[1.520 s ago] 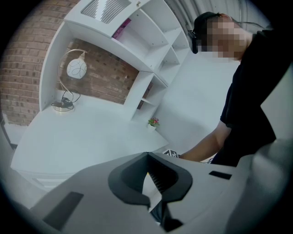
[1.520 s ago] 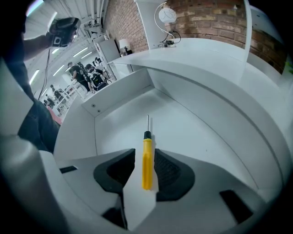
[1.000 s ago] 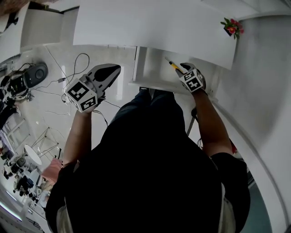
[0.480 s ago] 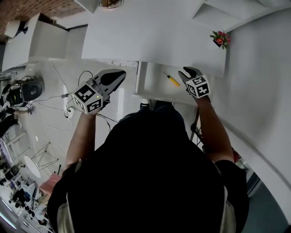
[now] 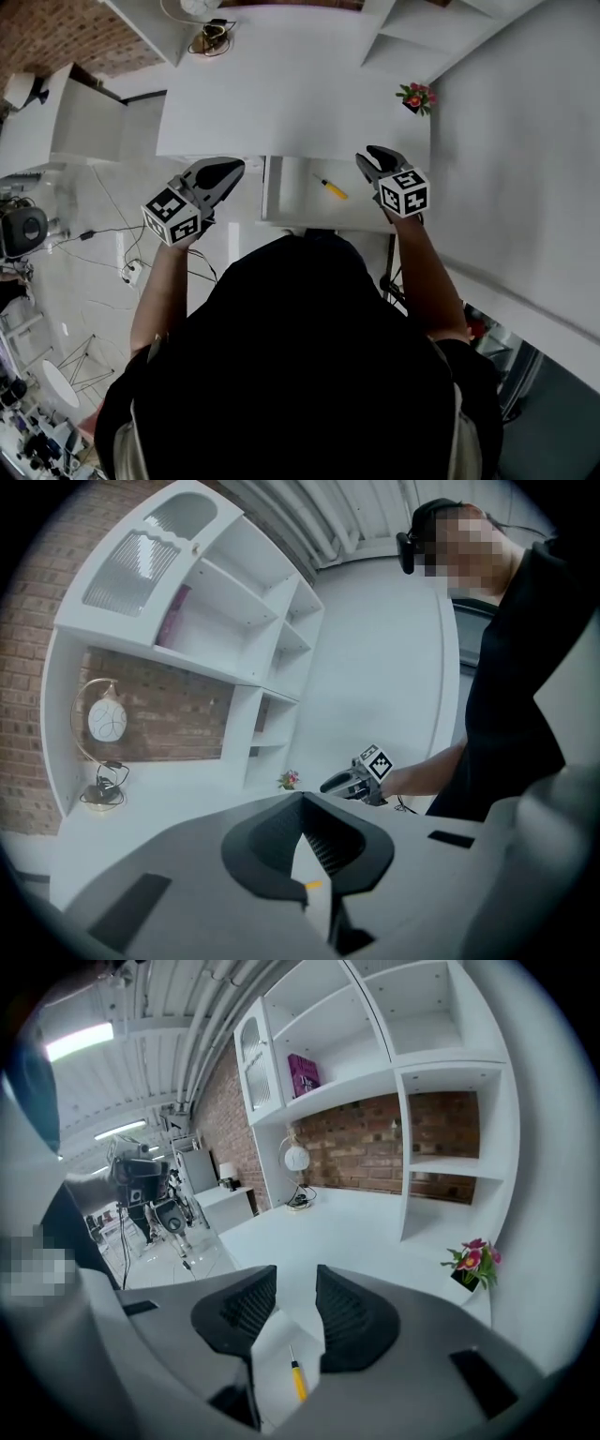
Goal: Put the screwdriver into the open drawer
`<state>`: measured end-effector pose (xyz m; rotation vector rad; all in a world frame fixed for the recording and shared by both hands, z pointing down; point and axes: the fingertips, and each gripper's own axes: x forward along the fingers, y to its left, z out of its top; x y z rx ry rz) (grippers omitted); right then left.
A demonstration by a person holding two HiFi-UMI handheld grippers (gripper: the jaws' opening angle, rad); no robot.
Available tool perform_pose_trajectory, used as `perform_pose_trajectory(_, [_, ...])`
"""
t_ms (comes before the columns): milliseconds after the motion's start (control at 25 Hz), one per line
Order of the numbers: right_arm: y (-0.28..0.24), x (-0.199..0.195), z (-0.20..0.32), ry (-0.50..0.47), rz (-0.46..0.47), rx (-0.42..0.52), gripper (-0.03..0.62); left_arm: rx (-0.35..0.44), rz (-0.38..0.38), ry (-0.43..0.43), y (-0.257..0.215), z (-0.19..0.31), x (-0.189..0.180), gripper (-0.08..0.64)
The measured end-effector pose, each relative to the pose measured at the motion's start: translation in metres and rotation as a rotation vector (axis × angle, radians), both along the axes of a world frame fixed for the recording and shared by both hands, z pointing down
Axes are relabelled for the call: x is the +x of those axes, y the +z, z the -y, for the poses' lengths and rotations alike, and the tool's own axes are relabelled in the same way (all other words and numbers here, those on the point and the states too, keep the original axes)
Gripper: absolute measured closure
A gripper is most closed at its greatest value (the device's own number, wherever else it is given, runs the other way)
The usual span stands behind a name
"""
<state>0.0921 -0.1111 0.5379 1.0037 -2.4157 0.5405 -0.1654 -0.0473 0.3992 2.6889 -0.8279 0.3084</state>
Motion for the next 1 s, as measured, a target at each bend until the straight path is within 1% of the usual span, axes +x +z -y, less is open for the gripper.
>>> perform_pose_trajectory(160, [-0.038,0.018,-0.004,0.032,0.015,0.042,0.453,0.019,-0.016,0.018,-0.012,0.006,0.012,0.545])
perform_pose_trajectory(280, [-0.066,0.026,-0.008,0.066,0.033,0.079,0.454,0.036,-0.025,0.037,-0.022,0.011,0.014,0.545])
perform_pose_trajectory(520, [-0.100,0.041,-0.030,0.127,0.066,0.118,0.456,0.057,-0.035,0.063,-0.036,0.009,0.016,0.545])
perform_pose_trajectory(760, [-0.115,0.063,-0.043,0.207,0.116,0.128,0.457,0.062,-0.030,0.089,-0.044,0.014,0.021,0.545])
perform_pose_trajectory(1000, [-0.112,0.086,-0.051,0.265,0.161,0.128,0.459,0.054,-0.028,0.094,-0.038,0.016,0.028,0.545])
